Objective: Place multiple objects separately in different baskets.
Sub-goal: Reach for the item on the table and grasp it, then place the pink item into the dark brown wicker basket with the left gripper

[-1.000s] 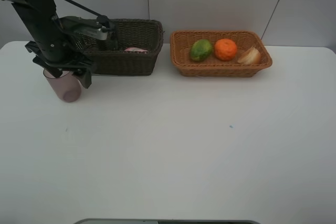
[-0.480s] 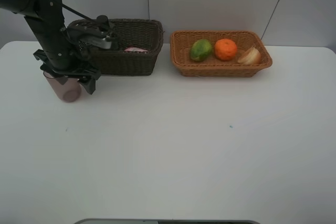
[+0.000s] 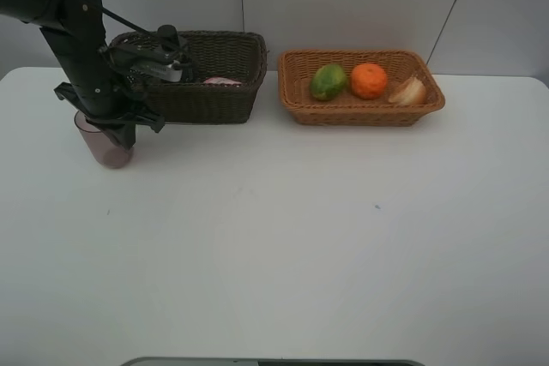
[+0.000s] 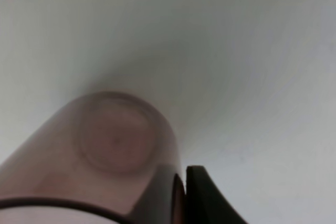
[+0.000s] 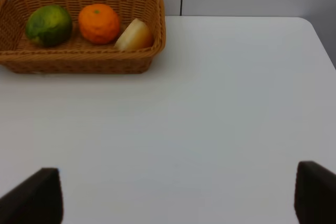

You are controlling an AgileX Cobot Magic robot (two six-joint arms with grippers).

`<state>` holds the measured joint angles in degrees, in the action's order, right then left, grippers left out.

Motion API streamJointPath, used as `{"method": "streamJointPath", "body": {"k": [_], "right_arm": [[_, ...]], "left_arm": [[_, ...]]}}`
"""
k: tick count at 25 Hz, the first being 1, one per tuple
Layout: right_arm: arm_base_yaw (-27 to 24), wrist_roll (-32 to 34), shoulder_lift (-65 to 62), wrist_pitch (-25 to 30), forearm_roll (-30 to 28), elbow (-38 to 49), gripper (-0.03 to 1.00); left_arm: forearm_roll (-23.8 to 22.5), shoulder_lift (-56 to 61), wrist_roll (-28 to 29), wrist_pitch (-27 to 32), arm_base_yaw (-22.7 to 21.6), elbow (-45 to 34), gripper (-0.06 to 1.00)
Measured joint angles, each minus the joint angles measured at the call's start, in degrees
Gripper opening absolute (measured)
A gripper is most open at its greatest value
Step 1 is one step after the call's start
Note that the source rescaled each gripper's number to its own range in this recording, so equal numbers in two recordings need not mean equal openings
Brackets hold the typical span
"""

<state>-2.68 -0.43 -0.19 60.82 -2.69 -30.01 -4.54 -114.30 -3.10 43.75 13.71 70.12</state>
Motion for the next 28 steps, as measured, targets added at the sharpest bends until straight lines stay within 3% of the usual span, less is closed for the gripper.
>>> {"method": "streamJointPath", "body": {"k": [28], "right_arm": [[0.0, 0.0, 0.0, 0.0, 0.0, 0.0, 0.88]], "left_arm": [[0.0, 3.6, 0.2, 2.2, 0.0, 0.4, 0.00]]}}
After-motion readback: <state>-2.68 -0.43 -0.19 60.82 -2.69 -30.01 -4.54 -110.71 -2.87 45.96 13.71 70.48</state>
